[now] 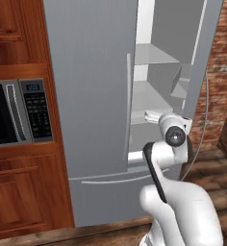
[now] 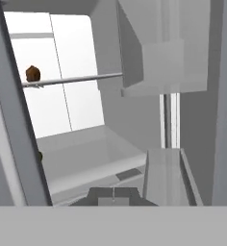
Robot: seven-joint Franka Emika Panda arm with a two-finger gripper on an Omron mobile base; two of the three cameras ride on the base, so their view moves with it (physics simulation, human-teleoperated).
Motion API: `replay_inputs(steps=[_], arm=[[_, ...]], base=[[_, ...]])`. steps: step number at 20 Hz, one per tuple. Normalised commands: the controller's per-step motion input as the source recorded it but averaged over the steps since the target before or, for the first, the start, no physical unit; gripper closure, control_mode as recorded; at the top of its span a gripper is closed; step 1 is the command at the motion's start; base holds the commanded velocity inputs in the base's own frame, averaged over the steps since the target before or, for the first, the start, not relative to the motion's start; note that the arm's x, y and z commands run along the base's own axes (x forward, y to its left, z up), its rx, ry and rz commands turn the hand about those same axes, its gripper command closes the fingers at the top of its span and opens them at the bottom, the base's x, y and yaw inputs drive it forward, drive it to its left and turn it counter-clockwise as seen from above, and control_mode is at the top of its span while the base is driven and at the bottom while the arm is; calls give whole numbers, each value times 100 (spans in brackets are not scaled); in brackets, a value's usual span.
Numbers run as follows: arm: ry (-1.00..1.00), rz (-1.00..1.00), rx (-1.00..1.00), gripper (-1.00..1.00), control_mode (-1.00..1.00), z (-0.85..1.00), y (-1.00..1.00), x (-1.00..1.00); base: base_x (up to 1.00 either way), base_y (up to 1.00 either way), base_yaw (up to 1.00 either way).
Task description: Gather the lime and garlic from the fridge and place them on a tray on the dining counter. Then gather the chicken drumsticks from the fridge and place them on the other tray.
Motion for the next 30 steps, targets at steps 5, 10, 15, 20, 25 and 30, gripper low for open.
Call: replay_inputs(steps=[5, 10, 15, 20, 25, 30], arm=[[7, 0, 2, 100, -100, -10, -12, 51], [9, 0, 1, 100, -100, -2, -15, 57], [0, 0, 1, 100, -100, -6, -31, 46], [0, 0, 8, 100, -100, -20, -78, 22], [-8, 0, 23, 100, -100, -6, -100, -12], [-14, 0, 30, 100, -100, -9, -100, -69]], base=[[0, 0, 0], [0, 0, 0], [0, 0, 0], [0, 0, 0], [0, 0, 0], [0, 0, 0]])
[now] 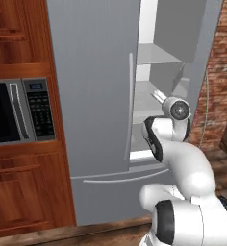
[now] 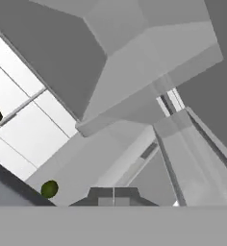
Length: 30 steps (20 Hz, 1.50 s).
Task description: Gather the lime and garlic from the fridge and place them on a tray on the dining counter. Then gather the chicken drumsticks from the fridge and place them on the other tray.
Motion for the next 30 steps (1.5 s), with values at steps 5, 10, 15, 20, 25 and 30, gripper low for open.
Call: replay_inputs(steps=[5, 10, 15, 20, 25, 30], arm=[[-14, 0, 30, 100, -100, -28, -100, -85], [-3, 0, 25, 100, -100, -60, -100, -21], [0, 0, 20, 100, -100, -50, -100, 31], [0, -8, 16, 100, -100, -31, -100, 10], [-2, -17, 12, 100, -100, -1, -91, -49], [0, -1, 1, 100, -100, 84, -7, -100]], base=[[0, 0, 0], [0, 0, 0], [0, 0, 0], [0, 0, 0], [0, 0, 0], [0, 0, 0]])
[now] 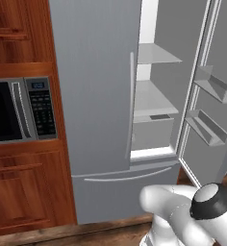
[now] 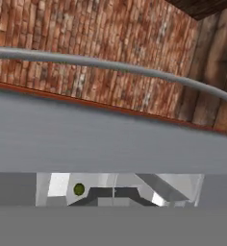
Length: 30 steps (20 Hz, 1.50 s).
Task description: Gather the lime and garlic from the fridge and place them on a tray on the dining counter. Then gather the chicken drumsticks from the fridge and place them on the other tray.
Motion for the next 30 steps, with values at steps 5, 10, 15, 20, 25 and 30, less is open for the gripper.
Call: replay_inputs(steps=[5, 10, 15, 20, 25, 30], arm=[[-5, 0, -10, 100, -100, 83, 39, -100], [-45, 6, -32, 100, -100, -15, 100, -67], [-31, 18, -35, 100, -100, -5, 100, 0], [-25, 0, -42, 100, -100, 32, 100, 0], [-29, -6, -51, 100, -100, 1, 100, 16], [-21, -2, -46, 100, -100, 0, 100, 8]], base=[[0, 0, 0], [0, 0, 0], [0, 0, 0], [0, 0, 0], [0, 0, 0], [0, 0, 0]])
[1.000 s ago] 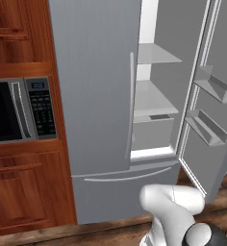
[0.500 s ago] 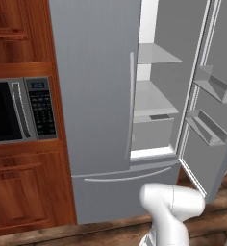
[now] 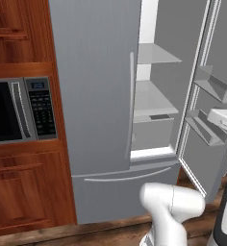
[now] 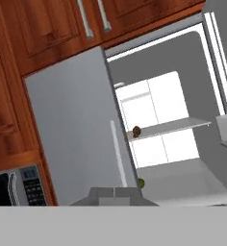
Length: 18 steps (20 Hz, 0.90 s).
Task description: Gather the lime and garlic from the fridge and place them on a tray on the dining counter. Then gather the chicken drumsticks from the fridge and place them on the other tray.
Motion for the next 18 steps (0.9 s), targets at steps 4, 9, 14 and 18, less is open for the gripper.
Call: replay_inputs(steps=[4, 9, 14, 18], arm=[[-13, -2, -37, 100, -100, 0, 100, 0], [-1, -10, -8, 100, -100, -18, 71, 9], [-6, -20, 10, 100, -100, -58, 6, 16], [-17, -13, 0, 100, -100, -80, 49, 40]], base=[[0, 0, 0], [0, 0, 0], [0, 0, 0], [0, 0, 0]])
